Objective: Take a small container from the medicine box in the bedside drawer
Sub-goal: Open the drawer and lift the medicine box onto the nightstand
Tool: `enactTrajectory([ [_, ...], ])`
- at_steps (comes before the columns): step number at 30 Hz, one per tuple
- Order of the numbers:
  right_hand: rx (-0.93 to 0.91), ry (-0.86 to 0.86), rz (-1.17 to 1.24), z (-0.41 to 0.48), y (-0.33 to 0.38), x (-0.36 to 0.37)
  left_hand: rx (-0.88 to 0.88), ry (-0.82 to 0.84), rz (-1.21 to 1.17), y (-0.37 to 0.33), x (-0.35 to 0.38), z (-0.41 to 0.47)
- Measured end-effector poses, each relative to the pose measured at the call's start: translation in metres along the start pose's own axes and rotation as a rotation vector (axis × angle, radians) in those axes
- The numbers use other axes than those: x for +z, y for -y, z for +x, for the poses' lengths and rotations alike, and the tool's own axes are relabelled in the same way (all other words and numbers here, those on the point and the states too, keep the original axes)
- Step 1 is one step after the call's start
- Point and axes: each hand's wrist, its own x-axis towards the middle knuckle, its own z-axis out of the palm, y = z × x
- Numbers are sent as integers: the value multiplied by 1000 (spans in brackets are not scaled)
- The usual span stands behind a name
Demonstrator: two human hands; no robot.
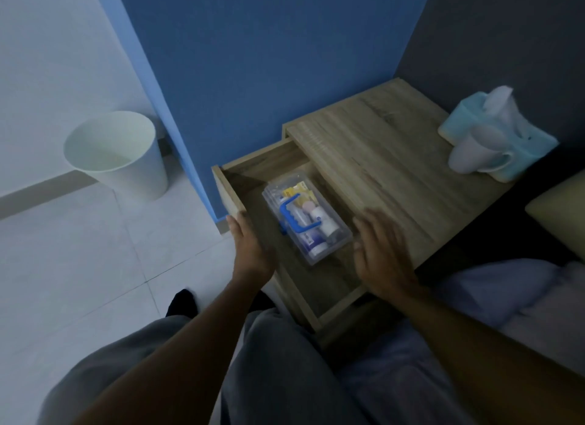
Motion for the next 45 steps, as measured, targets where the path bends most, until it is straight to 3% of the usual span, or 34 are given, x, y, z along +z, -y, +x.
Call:
enactTrajectory([
  [3,-21,78,5,-8,26,14,191,-90,208,-24,-13,11],
  [7,437,241,140,5,46,38,261,-19,370,-47,-22,40],
  [9,618,314,221,15,47,46,223,84,373,-50,-20,58],
  [16,748,224,380,33,44,68,47,277,338,-37,6,130],
  [22,912,152,641,40,49,62,-162,276,11,-27,5,133],
  [30,887,69,934,27,63,17,-149,176,9,-65,-26,108],
  [34,821,-42,1094,37,62,-22,-31,31,72,-104,-46,97],
  [41,704,-306,1179,90,39,-91,131,-75,62,-181,-72,111],
  [45,655,-305,1120,129,16,-112,180,-83,36,-211,-67,139],
])
